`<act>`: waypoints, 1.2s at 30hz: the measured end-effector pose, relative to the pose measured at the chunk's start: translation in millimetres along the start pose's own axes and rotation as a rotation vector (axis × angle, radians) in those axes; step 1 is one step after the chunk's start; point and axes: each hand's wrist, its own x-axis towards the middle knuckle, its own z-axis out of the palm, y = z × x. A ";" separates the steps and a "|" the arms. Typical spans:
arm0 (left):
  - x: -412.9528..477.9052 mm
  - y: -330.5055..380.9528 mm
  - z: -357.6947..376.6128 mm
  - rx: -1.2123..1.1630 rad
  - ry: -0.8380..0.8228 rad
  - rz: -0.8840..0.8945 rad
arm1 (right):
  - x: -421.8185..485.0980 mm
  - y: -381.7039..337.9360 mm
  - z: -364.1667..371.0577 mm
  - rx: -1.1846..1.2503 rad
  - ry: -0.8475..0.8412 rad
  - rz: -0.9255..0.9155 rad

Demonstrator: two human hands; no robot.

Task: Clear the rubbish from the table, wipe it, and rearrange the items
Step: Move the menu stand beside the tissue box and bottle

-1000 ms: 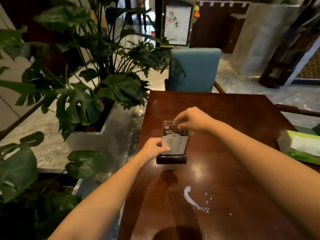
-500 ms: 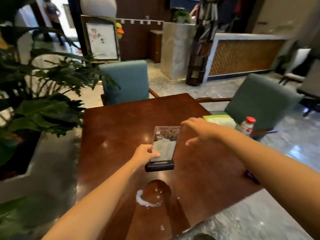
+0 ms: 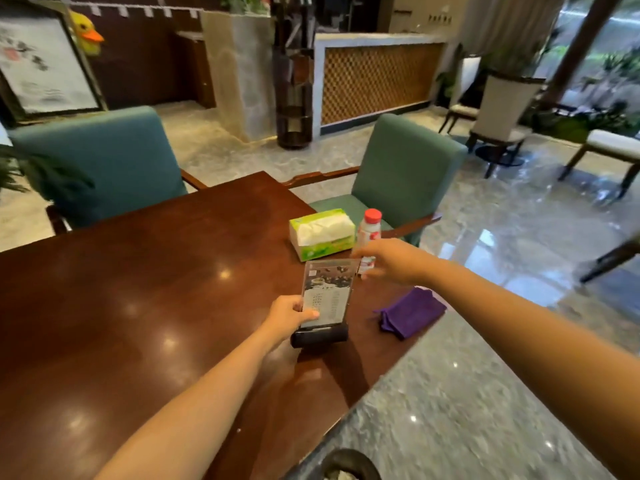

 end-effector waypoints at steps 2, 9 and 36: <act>13.0 7.9 23.0 0.017 -0.012 0.011 | 0.8 20.9 2.0 0.012 0.038 0.036; 51.9 23.8 65.6 0.011 -0.038 0.028 | 10.8 69.3 7.1 0.082 0.144 0.088; 146.9 1.3 13.4 0.115 0.064 -0.091 | 137.6 75.9 25.1 0.182 0.113 0.104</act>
